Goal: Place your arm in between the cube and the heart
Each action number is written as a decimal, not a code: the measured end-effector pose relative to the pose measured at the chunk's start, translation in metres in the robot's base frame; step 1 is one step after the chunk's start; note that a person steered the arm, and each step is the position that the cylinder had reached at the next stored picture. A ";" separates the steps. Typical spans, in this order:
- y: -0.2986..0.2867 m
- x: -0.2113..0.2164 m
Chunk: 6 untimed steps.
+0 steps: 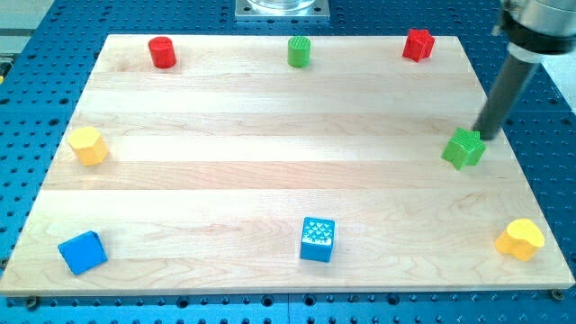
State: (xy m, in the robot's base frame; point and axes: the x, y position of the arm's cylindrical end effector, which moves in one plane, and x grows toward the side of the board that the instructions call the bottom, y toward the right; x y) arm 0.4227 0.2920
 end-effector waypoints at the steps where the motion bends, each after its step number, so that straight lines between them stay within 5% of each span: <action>1: -0.003 0.042; 3: -0.069 0.037; 4: -0.069 0.090; 6: -0.169 0.162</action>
